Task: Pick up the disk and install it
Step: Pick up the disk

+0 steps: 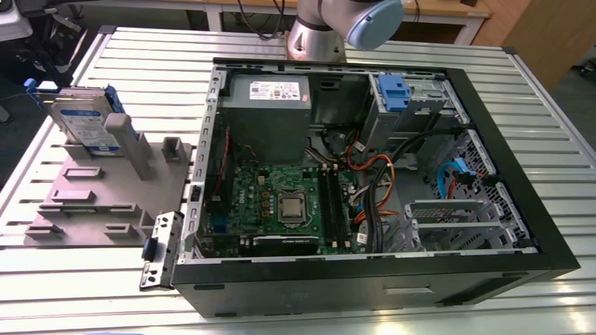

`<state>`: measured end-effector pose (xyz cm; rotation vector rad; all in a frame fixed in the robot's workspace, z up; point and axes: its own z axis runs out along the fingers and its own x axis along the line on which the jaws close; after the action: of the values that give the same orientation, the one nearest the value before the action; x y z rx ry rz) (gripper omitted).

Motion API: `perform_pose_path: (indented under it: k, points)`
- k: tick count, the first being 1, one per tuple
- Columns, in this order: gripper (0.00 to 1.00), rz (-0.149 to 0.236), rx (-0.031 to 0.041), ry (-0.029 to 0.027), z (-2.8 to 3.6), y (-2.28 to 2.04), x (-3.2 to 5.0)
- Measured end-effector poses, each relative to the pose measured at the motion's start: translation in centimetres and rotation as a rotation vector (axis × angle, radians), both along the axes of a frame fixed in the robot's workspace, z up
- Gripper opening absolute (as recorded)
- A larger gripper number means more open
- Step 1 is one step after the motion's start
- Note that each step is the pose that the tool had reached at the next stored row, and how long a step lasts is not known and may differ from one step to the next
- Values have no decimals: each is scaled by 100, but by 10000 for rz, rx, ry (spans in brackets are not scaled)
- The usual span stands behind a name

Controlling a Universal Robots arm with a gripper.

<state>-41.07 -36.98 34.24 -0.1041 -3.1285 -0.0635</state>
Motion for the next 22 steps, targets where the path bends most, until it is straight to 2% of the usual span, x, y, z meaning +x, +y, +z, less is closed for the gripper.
perform_pose_path:
  k: [12,22]
  points:
    - [11,763,0,-1,0,0,0]
    - [11,795,0,0,0,0,0]
